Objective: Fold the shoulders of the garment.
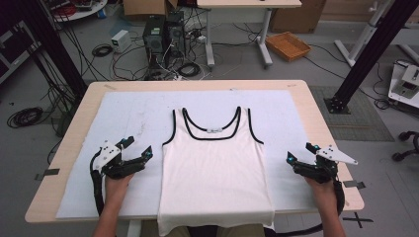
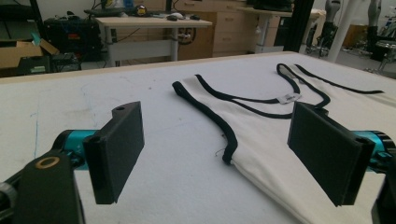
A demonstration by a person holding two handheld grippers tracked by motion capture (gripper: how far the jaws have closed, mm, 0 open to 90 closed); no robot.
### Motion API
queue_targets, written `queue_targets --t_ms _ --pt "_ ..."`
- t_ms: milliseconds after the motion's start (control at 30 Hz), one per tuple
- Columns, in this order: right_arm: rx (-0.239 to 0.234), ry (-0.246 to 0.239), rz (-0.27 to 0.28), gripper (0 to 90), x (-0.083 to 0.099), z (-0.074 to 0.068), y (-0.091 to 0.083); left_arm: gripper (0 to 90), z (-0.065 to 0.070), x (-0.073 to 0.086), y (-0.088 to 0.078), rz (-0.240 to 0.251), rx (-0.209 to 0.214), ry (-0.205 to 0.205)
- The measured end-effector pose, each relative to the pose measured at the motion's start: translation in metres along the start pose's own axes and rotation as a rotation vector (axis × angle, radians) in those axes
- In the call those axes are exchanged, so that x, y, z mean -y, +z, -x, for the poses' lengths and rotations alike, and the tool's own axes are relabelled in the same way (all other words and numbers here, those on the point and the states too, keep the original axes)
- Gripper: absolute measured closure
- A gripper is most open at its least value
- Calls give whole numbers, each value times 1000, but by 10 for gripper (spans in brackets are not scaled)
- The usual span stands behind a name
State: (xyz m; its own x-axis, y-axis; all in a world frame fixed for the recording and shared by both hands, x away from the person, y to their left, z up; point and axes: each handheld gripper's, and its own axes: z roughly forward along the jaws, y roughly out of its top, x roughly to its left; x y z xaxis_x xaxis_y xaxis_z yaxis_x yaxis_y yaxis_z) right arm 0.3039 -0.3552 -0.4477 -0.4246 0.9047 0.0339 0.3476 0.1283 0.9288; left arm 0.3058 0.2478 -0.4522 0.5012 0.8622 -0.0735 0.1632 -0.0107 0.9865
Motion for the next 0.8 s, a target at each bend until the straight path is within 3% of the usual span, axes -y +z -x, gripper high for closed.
queue_targets --t_ms 700,800 --pt "14 -9 -24 158 -1 -2 2 187 0 0 0 0 -2 -1" --pt "0 27 -29 158 -3 -4 3 187 1 0 1 -2 -2 6"
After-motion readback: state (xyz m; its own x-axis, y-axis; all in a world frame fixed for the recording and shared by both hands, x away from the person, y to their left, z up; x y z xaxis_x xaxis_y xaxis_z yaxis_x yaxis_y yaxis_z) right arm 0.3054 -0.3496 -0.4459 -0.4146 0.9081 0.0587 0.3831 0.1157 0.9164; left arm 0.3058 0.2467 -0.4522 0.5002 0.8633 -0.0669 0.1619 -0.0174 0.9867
